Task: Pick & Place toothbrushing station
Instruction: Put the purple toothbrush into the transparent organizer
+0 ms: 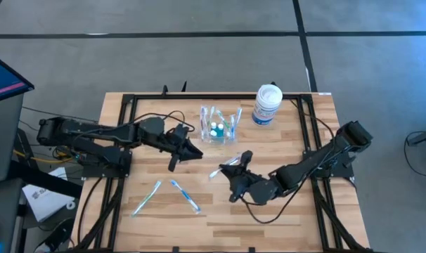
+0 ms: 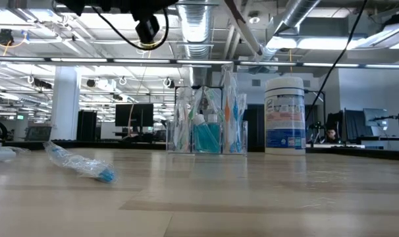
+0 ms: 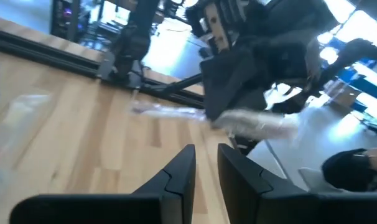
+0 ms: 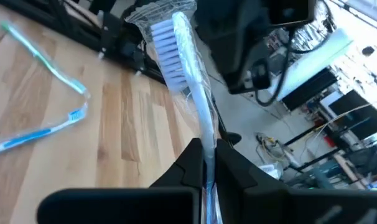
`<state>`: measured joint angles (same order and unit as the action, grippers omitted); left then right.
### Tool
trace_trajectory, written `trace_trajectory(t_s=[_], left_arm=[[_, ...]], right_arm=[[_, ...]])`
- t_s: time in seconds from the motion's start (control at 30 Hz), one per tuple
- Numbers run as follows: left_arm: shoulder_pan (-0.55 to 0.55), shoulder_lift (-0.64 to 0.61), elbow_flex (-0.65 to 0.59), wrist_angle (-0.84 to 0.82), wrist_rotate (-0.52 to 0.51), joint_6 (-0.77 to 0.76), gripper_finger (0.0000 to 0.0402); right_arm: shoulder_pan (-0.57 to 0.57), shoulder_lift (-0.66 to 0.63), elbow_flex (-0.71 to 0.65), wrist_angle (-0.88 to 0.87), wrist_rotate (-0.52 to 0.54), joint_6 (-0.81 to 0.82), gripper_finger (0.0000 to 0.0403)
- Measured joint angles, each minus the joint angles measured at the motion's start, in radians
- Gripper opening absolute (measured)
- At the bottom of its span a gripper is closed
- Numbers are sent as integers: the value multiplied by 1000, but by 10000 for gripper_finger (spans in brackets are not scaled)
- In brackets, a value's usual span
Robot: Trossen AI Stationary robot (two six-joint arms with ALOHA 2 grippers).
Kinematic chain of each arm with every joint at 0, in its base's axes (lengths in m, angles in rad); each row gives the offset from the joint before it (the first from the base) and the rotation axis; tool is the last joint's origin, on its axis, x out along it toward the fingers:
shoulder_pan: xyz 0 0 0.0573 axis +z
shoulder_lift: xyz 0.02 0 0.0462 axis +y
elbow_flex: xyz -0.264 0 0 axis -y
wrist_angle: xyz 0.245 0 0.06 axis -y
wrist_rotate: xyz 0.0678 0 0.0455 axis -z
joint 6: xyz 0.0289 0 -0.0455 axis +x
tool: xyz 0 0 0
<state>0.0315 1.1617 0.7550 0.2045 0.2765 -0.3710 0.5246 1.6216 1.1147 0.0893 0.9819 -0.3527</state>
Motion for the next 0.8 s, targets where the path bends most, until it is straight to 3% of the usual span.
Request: trace_trajectory(t_s=[0.33, 0.8], left_arm=[[-21, -22, -91, 78, -52, 33, 63], [-98, -21, -131, 121, -154, 35, 63]], right_arm=[[-78, -113, -107, 52, -75, 115, 10], [-232, -270, -458, 653, -304, 97, 10]])
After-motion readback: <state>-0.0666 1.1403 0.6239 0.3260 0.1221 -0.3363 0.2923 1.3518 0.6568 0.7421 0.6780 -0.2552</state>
